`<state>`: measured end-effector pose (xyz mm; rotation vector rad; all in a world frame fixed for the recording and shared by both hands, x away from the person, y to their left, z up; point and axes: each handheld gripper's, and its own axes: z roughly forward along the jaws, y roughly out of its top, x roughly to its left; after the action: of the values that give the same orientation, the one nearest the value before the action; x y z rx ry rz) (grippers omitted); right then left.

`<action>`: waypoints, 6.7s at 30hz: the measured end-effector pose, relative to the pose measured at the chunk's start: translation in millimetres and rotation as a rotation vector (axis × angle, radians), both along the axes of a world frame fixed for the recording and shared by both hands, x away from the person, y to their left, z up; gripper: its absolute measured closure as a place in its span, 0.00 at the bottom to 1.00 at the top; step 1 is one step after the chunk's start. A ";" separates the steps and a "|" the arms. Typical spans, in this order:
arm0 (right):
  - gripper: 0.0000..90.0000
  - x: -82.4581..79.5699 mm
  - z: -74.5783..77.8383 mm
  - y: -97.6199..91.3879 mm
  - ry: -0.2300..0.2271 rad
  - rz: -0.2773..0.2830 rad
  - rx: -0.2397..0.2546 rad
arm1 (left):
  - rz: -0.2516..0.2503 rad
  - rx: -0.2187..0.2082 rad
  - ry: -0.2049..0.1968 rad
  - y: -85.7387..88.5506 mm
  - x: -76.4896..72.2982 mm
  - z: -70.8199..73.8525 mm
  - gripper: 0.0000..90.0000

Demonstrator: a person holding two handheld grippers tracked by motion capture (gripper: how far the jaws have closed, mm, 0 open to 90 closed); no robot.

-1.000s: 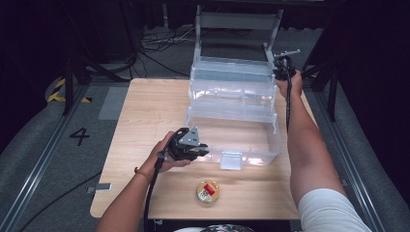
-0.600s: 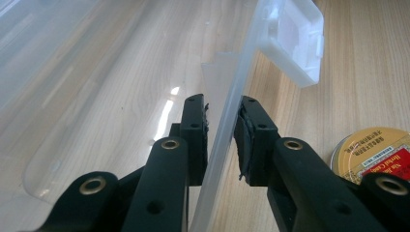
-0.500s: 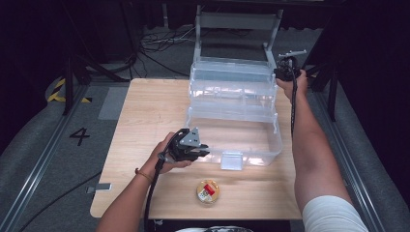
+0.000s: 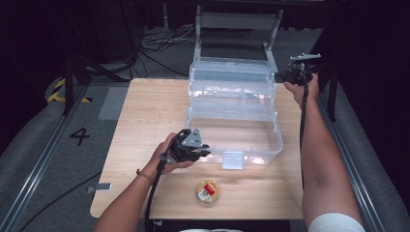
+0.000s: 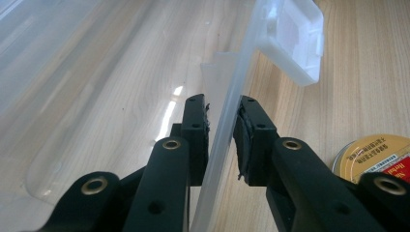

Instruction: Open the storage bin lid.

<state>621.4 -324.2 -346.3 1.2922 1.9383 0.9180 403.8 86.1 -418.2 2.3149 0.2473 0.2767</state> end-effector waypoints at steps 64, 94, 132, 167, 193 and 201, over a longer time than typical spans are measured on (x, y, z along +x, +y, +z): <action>0.65 -246.0 21.5 34.4 -0.045 0.547 -0.077 | 0.072 0.008 -0.029 -7.4 -10.2 12.9 0.53; 0.45 -286.2 -23.8 89.5 0.119 0.766 -0.180 | 0.230 0.049 -0.131 56.8 -45.6 38.7 0.31; 0.31 -286.2 -67.8 189.0 0.370 0.983 -0.353 | 0.371 -0.005 0.145 124.1 -41.5 -63.5 0.28; 0.22 -288.8 -104.7 275.9 0.528 1.064 -0.553 | 0.372 -0.012 0.143 124.5 -42.0 -64.5 0.27; 0.23 -282.4 -89.3 193.3 0.527 0.986 -0.544 | 0.371 -0.013 0.145 124.5 -41.9 -64.5 0.26; 0.23 -281.5 -79.9 161.4 0.523 0.947 -0.526 | 0.371 -0.013 0.144 124.5 -41.9 -64.5 0.26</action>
<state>339.9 -162.9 -426.2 0.2583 3.0191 0.3798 361.8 210.6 -482.7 2.2681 0.7518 0.2900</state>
